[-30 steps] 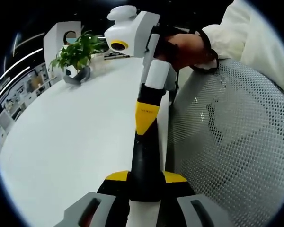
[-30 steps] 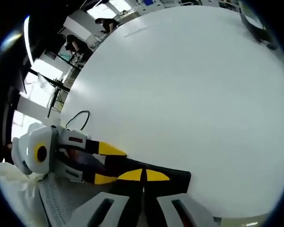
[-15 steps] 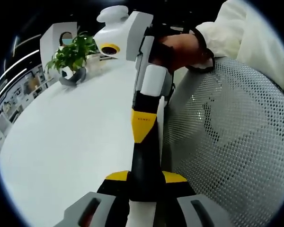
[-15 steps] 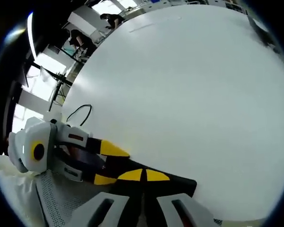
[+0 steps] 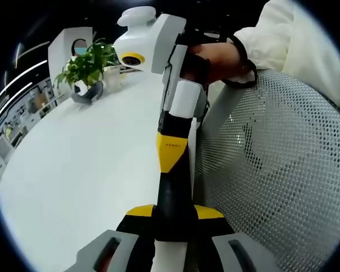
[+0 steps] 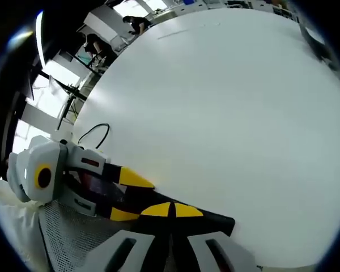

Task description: Press the specified remote control buttons in sequence, fully releasing each button before pressing the next.

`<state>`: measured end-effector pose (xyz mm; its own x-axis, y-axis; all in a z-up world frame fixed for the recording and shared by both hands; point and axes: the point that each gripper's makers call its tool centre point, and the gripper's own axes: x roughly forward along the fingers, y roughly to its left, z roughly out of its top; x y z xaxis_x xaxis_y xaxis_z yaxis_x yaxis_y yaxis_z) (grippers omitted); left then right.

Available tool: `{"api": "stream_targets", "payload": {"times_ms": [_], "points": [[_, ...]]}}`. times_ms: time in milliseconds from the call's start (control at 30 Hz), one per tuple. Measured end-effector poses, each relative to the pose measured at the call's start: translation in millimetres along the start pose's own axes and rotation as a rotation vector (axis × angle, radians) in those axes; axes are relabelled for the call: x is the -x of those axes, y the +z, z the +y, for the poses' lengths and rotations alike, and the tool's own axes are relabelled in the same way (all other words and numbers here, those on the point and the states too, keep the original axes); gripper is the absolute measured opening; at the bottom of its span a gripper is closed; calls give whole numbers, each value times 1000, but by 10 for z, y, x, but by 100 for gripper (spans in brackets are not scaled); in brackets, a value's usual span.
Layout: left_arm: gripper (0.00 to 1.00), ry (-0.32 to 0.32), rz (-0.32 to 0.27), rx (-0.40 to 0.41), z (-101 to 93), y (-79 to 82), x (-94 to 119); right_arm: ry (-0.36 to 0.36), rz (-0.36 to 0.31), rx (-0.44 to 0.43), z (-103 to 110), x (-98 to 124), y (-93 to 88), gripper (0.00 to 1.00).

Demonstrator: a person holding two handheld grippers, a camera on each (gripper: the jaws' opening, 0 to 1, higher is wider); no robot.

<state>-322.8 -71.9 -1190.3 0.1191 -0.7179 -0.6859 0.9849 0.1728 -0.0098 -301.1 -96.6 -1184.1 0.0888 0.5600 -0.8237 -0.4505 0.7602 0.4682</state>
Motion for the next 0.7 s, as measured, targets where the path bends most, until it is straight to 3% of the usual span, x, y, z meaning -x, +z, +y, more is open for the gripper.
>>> {"api": "stream_targets", "payload": {"times_ms": [200,333,700], "points": [[24,-1,0,2,-1,6,-1,-11,-3,20,-8,-2,2,0],[24,2,8,-13,-5,2,-3,26,5,-59,-14,10,6,0],[24,11,16,-4,26,-11,8,26,6,-71,10,48,4,0]]}}
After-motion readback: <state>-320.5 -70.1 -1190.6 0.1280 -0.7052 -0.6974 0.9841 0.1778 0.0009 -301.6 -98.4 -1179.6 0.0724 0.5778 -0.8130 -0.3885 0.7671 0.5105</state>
